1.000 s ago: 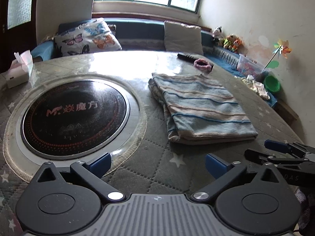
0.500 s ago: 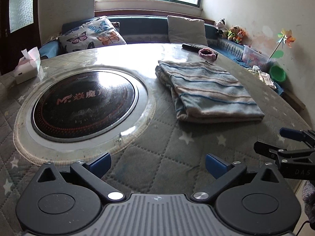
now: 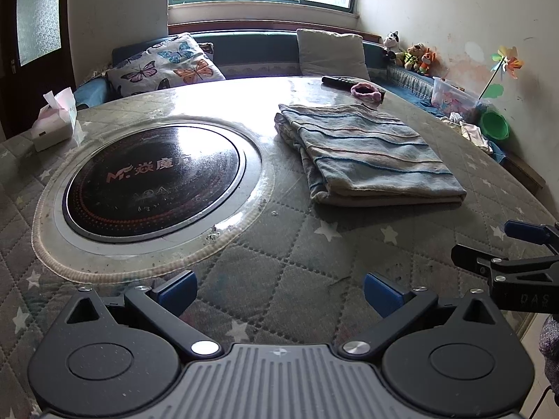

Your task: Fold clothes

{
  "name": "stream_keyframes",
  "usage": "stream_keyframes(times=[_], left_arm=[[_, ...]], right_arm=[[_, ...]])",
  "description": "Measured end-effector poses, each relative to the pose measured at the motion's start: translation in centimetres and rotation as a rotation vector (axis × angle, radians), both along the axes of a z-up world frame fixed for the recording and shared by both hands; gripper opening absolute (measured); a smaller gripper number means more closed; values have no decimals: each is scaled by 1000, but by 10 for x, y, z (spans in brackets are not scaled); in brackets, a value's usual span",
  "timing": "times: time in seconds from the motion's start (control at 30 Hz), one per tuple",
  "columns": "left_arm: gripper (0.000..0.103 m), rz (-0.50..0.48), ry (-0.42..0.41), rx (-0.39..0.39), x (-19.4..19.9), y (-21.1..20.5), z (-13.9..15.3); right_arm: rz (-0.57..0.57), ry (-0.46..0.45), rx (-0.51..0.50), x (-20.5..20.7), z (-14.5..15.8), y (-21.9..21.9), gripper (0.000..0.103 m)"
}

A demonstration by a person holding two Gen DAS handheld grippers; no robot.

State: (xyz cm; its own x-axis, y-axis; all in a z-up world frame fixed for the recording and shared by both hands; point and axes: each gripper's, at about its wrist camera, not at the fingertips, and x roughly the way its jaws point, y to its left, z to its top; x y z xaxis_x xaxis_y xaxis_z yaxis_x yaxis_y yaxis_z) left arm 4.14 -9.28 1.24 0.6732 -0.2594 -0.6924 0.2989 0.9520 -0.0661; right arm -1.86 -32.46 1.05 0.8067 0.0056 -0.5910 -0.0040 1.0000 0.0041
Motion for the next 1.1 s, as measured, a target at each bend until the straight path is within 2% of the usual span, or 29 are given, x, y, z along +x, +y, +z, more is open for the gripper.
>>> stream_keyframes(times=[1.1], left_arm=[[103, -2, 7, 17, -12, -4, -5]], right_arm=[[-31, 24, -15, -8, -4, -2, 103]])
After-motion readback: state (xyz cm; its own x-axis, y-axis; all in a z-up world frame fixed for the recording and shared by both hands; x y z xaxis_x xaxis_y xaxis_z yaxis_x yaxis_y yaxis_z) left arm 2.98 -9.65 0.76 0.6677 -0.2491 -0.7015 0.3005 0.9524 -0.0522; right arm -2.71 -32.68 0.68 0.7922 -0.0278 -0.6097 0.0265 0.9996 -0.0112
